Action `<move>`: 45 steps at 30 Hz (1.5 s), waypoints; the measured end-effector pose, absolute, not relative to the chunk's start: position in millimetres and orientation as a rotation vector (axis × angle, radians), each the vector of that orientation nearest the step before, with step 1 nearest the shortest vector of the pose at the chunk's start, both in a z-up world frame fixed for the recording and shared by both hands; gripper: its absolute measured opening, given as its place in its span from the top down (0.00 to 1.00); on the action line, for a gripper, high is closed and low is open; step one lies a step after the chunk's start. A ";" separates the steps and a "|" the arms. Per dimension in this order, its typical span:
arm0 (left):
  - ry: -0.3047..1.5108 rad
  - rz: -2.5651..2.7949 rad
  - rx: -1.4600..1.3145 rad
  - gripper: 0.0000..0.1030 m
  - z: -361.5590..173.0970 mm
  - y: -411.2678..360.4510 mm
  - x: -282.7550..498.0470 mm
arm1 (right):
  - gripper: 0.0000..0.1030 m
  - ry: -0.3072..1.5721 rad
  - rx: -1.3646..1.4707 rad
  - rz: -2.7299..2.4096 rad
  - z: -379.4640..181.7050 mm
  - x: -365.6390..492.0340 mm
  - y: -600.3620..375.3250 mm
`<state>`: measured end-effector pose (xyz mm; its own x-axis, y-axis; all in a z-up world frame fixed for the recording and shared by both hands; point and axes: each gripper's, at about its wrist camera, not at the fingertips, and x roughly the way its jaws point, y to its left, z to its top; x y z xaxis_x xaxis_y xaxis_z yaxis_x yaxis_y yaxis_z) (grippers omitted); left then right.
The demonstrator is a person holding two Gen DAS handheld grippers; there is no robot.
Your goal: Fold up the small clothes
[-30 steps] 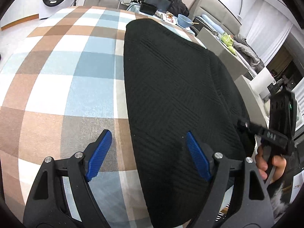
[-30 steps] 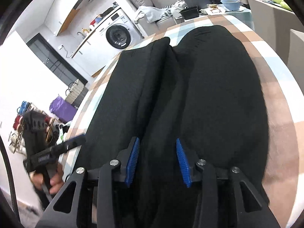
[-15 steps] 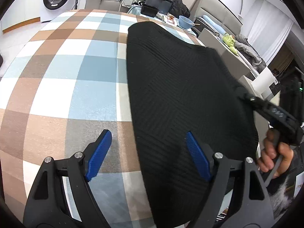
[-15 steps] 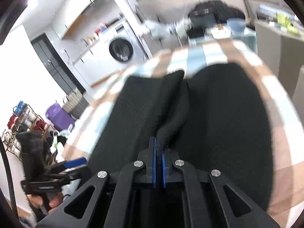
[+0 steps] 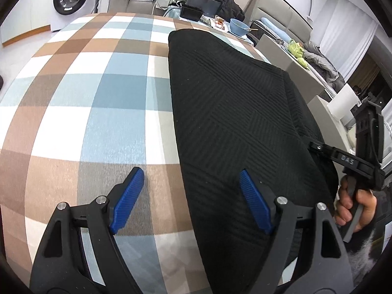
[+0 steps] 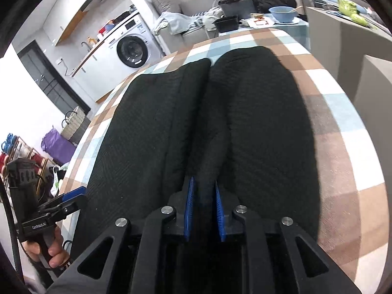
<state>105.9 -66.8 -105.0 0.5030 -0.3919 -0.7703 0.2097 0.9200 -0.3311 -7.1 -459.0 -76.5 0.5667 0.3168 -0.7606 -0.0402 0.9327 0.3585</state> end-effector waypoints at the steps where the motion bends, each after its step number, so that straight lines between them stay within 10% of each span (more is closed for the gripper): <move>1: 0.979 -0.376 -0.205 0.24 -106.1 -68.8 108.1 | 0.84 0.947 0.317 0.207 -75.2 -9.8 -461.0; 9: 0.954 -0.402 -0.185 0.24 -106.6 -87.3 125.7 | 0.71 0.856 0.298 0.099 -55.2 -42.3 -497.0; 16: 0.950 -0.387 -0.193 0.79 -107.4 -92.4 134.9 | 0.61 0.850 0.309 0.048 -58.2 -48.6 -523.0; 20: 0.920 -0.375 -0.191 0.87 -106.8 -86.3 132.4 | 0.66 0.874 0.287 0.072 -67.6 -43.5 -514.7; 39: 0.902 -0.276 -0.222 0.90 -100.1 -11.8 102.3 | 0.71 0.916 0.217 0.189 -62.5 -39.3 -470.4; 45: 0.875 -0.288 -0.252 0.60 -87.3 -11.8 104.1 | 0.71 0.815 0.252 0.156 -32.3 -16.4 -491.7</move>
